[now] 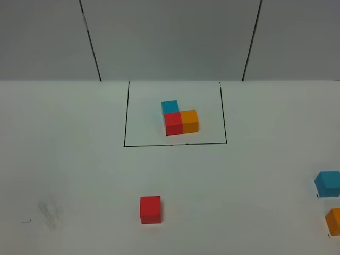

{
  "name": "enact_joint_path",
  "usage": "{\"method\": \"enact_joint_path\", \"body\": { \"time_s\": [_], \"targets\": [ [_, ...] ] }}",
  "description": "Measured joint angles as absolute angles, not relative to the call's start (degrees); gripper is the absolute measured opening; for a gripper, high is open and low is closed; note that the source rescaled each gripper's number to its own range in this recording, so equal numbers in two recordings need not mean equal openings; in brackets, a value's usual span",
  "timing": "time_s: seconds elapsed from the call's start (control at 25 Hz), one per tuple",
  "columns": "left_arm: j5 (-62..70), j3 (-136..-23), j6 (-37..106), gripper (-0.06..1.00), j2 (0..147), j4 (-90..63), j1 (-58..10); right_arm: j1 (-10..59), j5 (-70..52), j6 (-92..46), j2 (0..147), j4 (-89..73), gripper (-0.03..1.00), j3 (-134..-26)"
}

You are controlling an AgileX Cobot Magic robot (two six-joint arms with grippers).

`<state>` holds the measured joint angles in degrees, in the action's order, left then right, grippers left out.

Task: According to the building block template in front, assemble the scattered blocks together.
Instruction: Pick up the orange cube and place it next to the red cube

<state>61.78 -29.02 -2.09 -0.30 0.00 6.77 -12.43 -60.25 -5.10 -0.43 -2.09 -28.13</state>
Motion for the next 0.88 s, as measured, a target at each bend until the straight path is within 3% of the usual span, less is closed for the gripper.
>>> {"method": "enact_joint_path", "body": {
  "time_s": [0.12,0.2,0.28,0.4,0.48,0.64,0.88],
  "targets": [
    [61.78,-29.02,-2.09,0.64,-0.30,0.00,6.77,-12.43,-60.25,-4.91,-0.43,-4.03,0.11,-28.13],
    [61.78,-29.02,-2.09,0.64,-0.30,0.00,6.77,-12.43,-60.25,-4.85,-0.43,-6.72,0.25,-28.13],
    [61.78,-29.02,-2.09,0.64,-0.30,0.00,6.77,-12.43,-60.26,-4.96,-0.09,-8.59,0.42,-28.13],
    [61.78,-29.02,-2.09,0.64,-0.30,0.00,6.77,-12.43,-60.26,-5.01,1.90,-8.67,0.78,-28.13],
    [61.78,-29.02,-2.09,0.64,-0.30,0.00,6.77,-12.43,-60.26,-5.15,3.80,-8.36,0.92,-28.13],
    [61.78,-29.02,-2.09,0.64,-0.30,0.00,6.77,-12.43,-60.26,-4.87,10.28,-7.06,0.99,-28.19],
    [61.78,-29.02,-2.09,0.64,-0.30,0.00,6.77,-12.43,-59.64,-4.25,25.80,-6.80,0.99,-34.38]
  ]
}}
